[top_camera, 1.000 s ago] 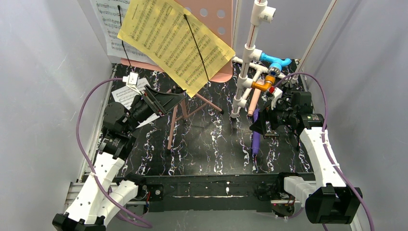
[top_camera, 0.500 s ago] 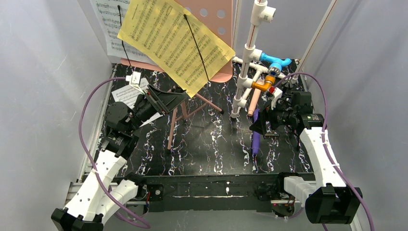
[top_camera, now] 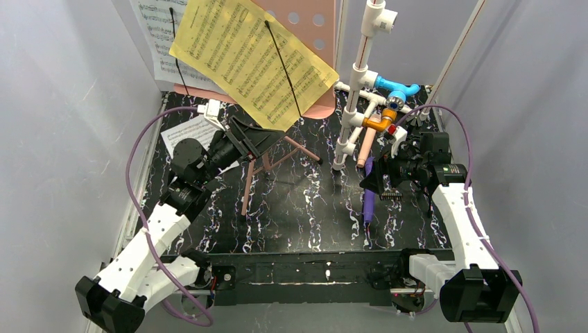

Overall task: Pack up the instrument practice props
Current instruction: Pick up the sheet music from the music stand.

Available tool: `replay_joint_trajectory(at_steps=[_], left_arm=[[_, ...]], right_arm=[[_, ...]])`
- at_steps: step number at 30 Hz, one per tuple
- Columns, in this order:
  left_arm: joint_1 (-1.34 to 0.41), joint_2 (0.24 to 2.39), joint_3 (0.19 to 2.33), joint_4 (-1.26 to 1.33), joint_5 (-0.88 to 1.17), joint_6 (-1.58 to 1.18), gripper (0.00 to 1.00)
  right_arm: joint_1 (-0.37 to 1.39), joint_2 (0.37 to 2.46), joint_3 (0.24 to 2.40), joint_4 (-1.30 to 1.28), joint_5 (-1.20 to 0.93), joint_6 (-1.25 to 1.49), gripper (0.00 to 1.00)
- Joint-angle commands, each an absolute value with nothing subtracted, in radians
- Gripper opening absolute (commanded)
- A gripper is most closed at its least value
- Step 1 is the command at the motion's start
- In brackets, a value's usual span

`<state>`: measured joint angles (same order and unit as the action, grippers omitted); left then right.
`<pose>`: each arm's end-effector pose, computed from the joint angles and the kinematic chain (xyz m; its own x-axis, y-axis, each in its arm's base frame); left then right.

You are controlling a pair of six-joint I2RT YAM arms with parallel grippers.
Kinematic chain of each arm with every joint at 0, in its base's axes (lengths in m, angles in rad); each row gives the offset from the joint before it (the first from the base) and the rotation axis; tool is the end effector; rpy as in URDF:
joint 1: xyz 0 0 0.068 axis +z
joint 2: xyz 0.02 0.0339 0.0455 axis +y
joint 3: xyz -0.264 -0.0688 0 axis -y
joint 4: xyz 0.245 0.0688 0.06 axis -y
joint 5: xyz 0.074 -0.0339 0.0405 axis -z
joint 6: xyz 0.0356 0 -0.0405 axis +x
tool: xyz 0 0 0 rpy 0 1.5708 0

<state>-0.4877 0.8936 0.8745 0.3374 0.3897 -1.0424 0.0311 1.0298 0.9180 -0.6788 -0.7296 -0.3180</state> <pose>0.1723 -0.1067 0.4080 -0.5103 -0.6336 -0.5815 0.6180 0.2001 -0.7603 0.2041 0.0301 0.3006 -0.5210 -0.2494 -0.8163 -0.6893 0.6870 0.2301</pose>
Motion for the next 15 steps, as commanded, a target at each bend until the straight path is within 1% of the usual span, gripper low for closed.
replay_joint_trajectory(at_steps=[1,7,15], left_arm=[[-0.531,0.908,0.943,0.391,0.321,-0.998,0.98],[-0.558,0.897,0.957,0.399,0.279,-0.990,0.98],[-0.558,0.804,0.928,0.414,0.096,-0.983,0.98]], right_arm=[[0.023,1.030,0.915,-0.655,-0.752,-0.314,1.00],[0.022,1.026,0.917,-0.657,-0.752,-0.316,1.00],[0.020,1.028,0.919,-0.658,-0.756,-0.315,1.00]])
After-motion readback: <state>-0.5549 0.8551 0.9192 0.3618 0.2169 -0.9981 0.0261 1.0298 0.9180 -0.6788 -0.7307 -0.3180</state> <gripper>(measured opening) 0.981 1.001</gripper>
